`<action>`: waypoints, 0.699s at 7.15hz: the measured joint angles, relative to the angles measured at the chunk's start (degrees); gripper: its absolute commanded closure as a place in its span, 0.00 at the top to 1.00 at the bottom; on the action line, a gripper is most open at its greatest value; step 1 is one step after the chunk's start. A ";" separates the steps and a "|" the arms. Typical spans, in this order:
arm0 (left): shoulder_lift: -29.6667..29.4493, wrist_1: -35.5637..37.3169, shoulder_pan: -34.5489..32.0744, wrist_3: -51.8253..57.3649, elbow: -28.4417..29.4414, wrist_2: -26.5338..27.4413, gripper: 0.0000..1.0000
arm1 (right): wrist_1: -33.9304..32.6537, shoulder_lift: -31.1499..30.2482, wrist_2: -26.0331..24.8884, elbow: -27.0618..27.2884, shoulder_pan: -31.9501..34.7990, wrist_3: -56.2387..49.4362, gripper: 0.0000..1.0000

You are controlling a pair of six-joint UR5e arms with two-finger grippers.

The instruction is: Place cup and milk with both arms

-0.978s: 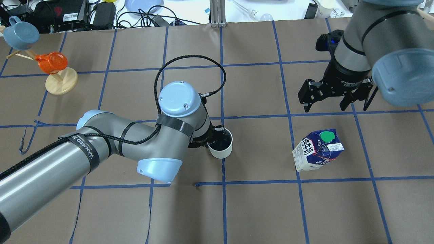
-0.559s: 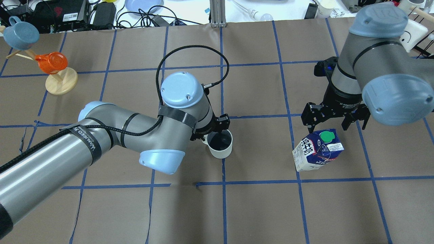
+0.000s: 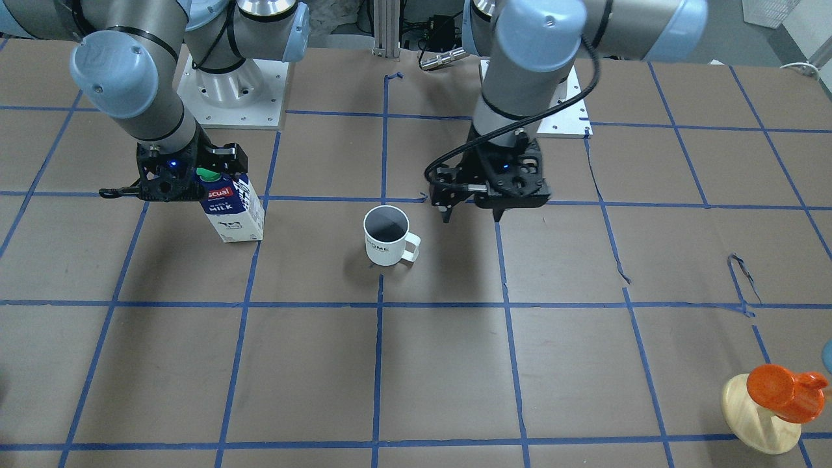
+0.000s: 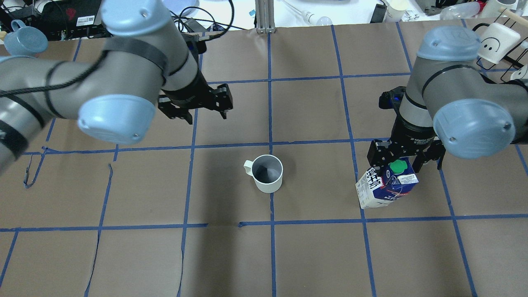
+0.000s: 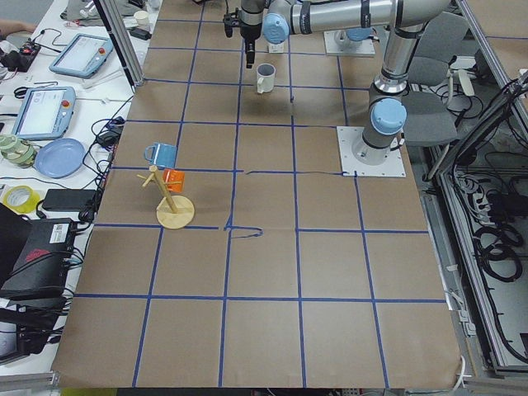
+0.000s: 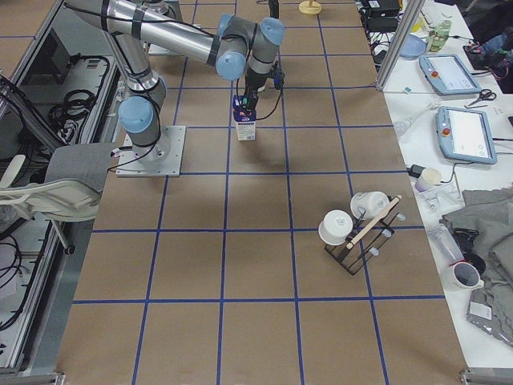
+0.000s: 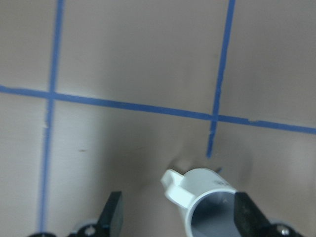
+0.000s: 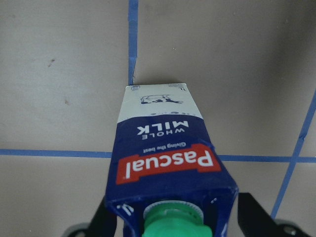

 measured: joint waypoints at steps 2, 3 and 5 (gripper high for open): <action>3.67 -7.83 6.65 10.86 3.51 1.06 0.90 | 0.05 0.23 0.05 0.18 0.02 -0.79 0.48; 4.49 -9.10 7.98 12.50 4.56 1.34 0.91 | 0.06 0.23 0.06 0.15 0.06 -1.05 0.47; 4.95 -9.54 9.20 13.30 5.34 1.52 0.97 | -0.10 0.21 0.25 -0.34 0.09 -1.00 0.47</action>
